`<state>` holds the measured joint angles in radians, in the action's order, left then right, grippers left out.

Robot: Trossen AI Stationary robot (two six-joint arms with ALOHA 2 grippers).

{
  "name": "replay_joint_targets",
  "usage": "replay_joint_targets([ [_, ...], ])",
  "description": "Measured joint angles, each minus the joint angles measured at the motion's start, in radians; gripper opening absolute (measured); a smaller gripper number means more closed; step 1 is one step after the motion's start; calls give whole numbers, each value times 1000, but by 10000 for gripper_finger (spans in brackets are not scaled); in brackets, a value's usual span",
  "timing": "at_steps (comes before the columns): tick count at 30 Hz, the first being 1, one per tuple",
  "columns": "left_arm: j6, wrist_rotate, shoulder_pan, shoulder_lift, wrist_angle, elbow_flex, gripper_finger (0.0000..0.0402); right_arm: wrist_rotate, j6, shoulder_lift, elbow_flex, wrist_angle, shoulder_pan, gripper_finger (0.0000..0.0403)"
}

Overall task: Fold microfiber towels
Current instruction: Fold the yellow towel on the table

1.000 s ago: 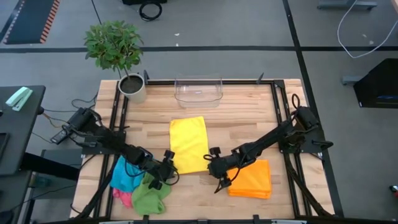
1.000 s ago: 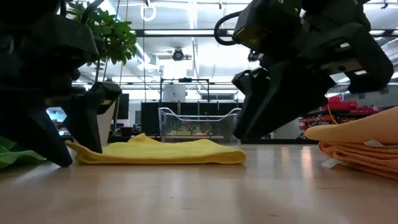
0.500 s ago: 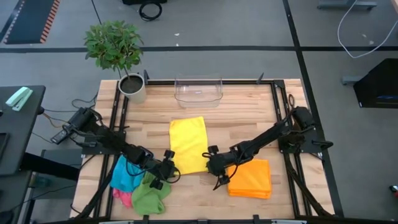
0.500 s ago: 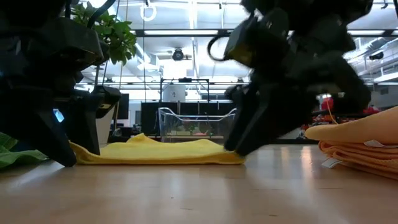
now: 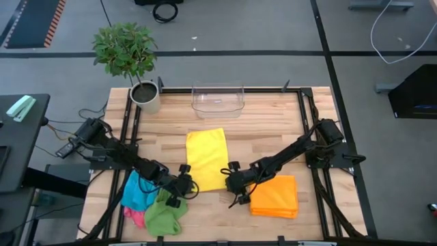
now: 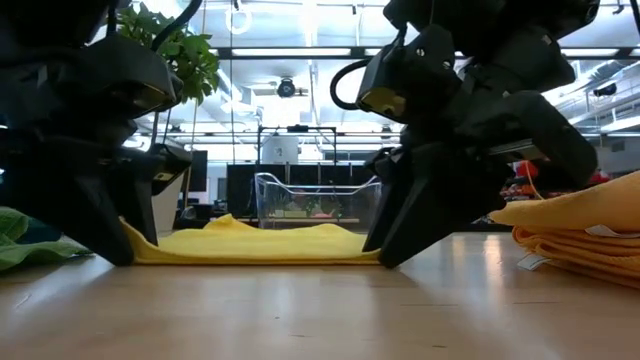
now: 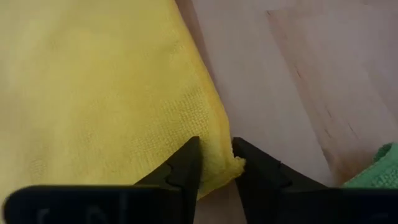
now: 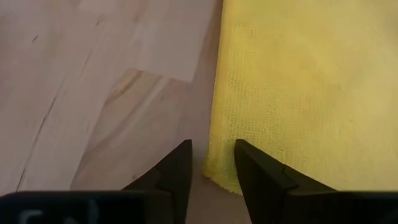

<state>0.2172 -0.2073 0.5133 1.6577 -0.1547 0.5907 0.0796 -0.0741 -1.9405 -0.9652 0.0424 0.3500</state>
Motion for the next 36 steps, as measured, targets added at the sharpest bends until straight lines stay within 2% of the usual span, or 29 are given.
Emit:
replay_joint_targets([
  [3, 28, -4, 0, 11, -2, 0, 70, 16, -12, -1, 1, -3, 0, 109],
  [8, 95, -6, 0, 31, -22, 1, 15, 28, -43, 5, -2, -10, 10, 36],
  [11, 151, -1, 0, 8, -47, -3, 11, -15, -133, 31, -14, -47, 3, 9],
  [16, 305, 91, 4, -126, -57, -7, 7, -236, -390, 155, -22, -77, -60, 6],
  [19, 386, 152, 6, -235, -65, -5, 9, -302, -494, 230, -23, -79, -104, 5],
  [22, 435, 141, -22, -344, -32, -5, 7, -305, -534, 293, -23, -94, -162, 5],
  [25, 515, 83, -97, -416, 123, -2, 6, -286, -566, 301, -25, -113, -246, 4],
  [29, 557, 68, -199, -425, 347, -4, 6, -271, -581, 248, -25, -99, -353, 4],
  [36, 531, 68, -288, -392, 423, -2, 7, -255, -576, 113, -26, -7, -435, 3],
])
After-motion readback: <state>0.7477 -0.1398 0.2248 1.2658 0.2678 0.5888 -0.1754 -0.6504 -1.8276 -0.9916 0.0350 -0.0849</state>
